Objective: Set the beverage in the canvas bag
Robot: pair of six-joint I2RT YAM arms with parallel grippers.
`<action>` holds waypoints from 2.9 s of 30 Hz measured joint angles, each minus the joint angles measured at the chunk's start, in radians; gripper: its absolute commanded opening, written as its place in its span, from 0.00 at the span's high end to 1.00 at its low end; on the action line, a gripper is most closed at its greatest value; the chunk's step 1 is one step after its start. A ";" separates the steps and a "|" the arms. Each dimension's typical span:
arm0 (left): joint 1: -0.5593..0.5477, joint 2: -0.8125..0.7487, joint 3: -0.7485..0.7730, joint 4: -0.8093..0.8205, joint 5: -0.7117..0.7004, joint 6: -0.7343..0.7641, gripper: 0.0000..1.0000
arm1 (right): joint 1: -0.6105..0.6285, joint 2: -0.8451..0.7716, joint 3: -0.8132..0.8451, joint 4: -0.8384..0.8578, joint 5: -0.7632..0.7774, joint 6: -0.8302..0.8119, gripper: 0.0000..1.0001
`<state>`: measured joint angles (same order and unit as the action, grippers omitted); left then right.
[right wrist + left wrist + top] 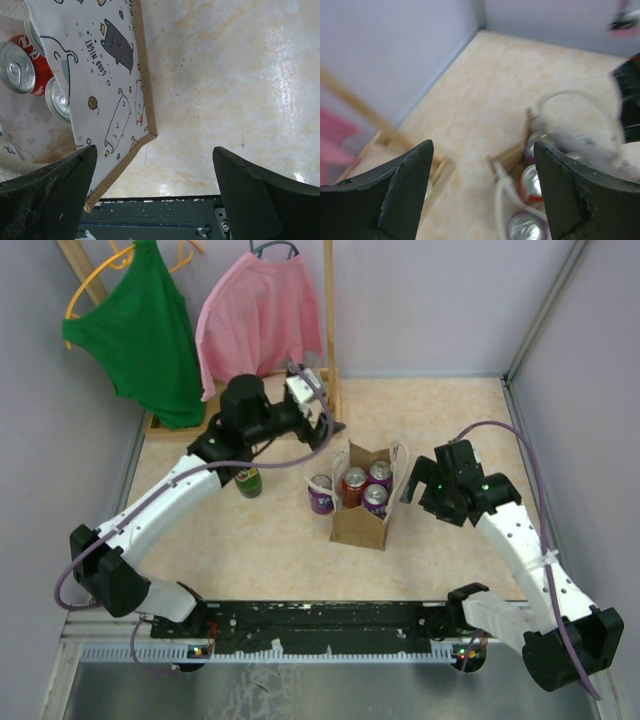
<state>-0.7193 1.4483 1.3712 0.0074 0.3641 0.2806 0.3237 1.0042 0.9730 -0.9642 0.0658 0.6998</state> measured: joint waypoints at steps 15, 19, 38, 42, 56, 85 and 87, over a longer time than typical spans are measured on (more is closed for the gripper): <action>0.202 0.042 -0.098 -0.398 -0.024 0.031 0.05 | 0.000 0.016 -0.031 0.045 -0.017 -0.001 0.01; 0.202 0.101 -0.109 -0.421 0.017 0.035 0.01 | 0.000 0.016 -0.031 0.044 -0.018 -0.001 0.01; 0.269 0.064 0.027 -0.228 0.208 -0.166 0.00 | 0.000 -0.025 -0.031 0.019 -0.012 0.001 0.01; 0.309 0.009 0.063 -0.124 0.213 -0.277 0.00 | 0.000 0.006 -0.031 0.025 -0.016 0.000 0.01; 0.390 0.227 -0.032 -0.145 0.076 -0.338 0.01 | 0.000 0.012 -0.031 0.034 -0.019 -0.001 0.01; 0.302 0.233 -0.156 -0.398 0.430 0.132 0.02 | 0.000 -0.013 -0.031 0.016 -0.015 0.004 0.01; 0.299 0.233 -0.154 -0.399 0.441 0.137 0.02 | 0.000 -0.013 -0.031 0.016 -0.015 0.004 0.01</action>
<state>-0.4202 1.6817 1.2167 -0.3912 0.8047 0.4171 0.3237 0.9913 0.9424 -0.9485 0.0509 0.7036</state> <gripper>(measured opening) 0.984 0.990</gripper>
